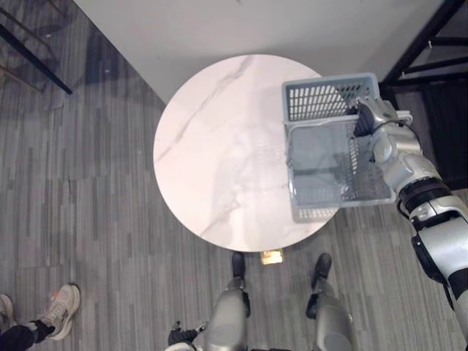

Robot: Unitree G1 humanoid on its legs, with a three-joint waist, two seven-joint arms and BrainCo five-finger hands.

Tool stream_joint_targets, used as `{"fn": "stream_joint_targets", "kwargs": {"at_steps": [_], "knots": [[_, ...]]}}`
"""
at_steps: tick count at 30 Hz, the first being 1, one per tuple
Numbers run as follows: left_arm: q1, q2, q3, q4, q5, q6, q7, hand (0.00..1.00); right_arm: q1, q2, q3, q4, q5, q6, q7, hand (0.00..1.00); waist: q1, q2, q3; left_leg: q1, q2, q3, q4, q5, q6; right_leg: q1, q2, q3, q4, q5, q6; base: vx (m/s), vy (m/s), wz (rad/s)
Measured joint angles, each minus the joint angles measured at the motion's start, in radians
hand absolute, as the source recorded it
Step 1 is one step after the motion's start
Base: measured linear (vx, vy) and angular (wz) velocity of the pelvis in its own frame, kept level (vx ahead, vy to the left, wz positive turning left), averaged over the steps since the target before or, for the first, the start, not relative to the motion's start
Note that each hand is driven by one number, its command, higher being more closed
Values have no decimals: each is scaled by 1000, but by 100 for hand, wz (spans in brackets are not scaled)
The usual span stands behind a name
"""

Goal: Pick vegetable in the basket

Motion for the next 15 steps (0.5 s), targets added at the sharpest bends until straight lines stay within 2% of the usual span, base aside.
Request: {"fn": "stream_joint_targets", "kwargs": {"at_steps": [8, 15], "knots": [[0, -1, -5, -1, 0, 0, 0, 0, 23, 6, -40, 5, -6, 0, -23, 100, 4, 0, 0, -3, -2, -11, -2, 9, 0, 3, -1, -12, 0, 0, 0, -3, -1, 3], [0, 0, -6, -5, 6, 5, 1, 0, 46, 13, -33, 27, -28, 2, 1, 100, 5, -5, -2, 32, -2, -11, -7, 10, -1, 36, -1, -12, 0, 0, 0, -1, -1, -1]]}}
